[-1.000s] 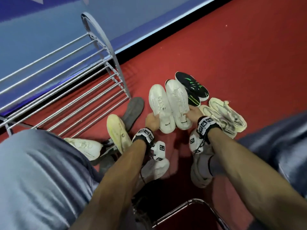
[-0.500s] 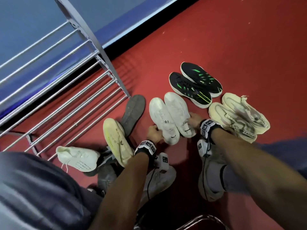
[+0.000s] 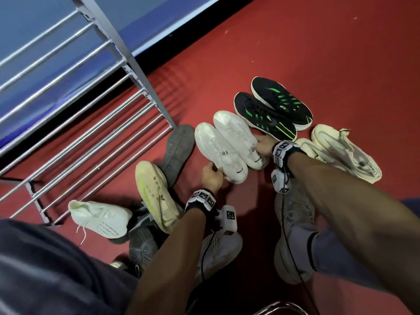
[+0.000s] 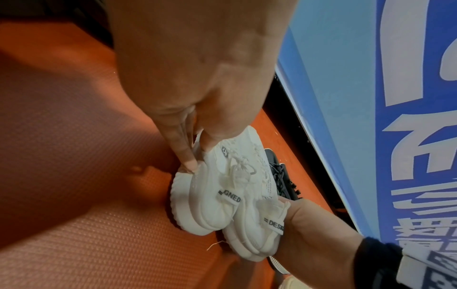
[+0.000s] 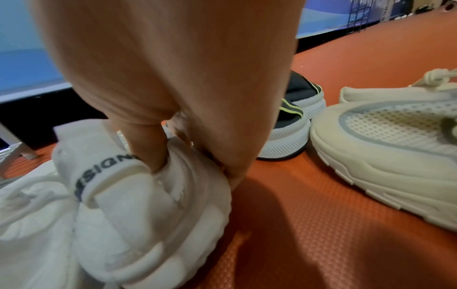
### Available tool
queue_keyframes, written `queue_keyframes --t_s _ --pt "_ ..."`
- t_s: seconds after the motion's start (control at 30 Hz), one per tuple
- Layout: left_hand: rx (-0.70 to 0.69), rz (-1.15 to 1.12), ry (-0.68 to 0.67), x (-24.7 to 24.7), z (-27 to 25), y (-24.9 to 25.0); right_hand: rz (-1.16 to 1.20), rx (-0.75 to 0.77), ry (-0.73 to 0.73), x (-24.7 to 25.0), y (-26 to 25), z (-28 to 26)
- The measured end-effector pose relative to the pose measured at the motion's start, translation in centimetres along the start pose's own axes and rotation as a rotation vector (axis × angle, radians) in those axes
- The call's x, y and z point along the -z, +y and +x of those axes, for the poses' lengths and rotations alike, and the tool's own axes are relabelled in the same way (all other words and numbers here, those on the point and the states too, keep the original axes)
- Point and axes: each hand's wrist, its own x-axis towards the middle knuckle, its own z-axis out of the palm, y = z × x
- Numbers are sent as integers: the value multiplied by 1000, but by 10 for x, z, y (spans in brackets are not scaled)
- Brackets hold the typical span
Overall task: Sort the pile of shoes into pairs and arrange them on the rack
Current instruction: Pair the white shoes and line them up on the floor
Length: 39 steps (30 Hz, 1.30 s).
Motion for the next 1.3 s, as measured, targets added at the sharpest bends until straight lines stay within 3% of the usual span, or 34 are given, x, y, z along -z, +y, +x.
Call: queue_keyframes --t_s 0.17,0.27,0.4,0.6,0.73,0.87,0.93,0.97,1.03,1.1,1.23,1.3 --pt "73 -20 6 -7 39 -39 38 24 -56 -4 10 15" --pt "78 -35 15 0 12 -6 -39 3 -23 -3 8 20" --pt "69 -59 -10 -3 3 0 -242 43 65 -11 2 24" --pt "-15 -30 -17 -5 -15 12 -207 194 206 -16 8 17" --pt "-27 -54 -106 -5 -18 16 -194 225 299 -11 2 28" --pt "48 -25 -206 0 -22 27 -301 169 255 -7 -1 48" --pt "37 68 -221 11 -19 37 -352 135 274 -9 -1 49" --pt "-14 172 -163 19 -19 45 -362 132 289 -10 -1 48" --pt "-143 439 87 41 -12 55 -376 168 286 -10 0 42" --pt "-183 687 318 64 -4 58 -321 231 269 -9 6 36" --pt "-12 973 315 104 12 37 -287 255 291 -11 11 35" --pt "-22 1181 311 120 13 25 -308 274 287 -10 11 36"
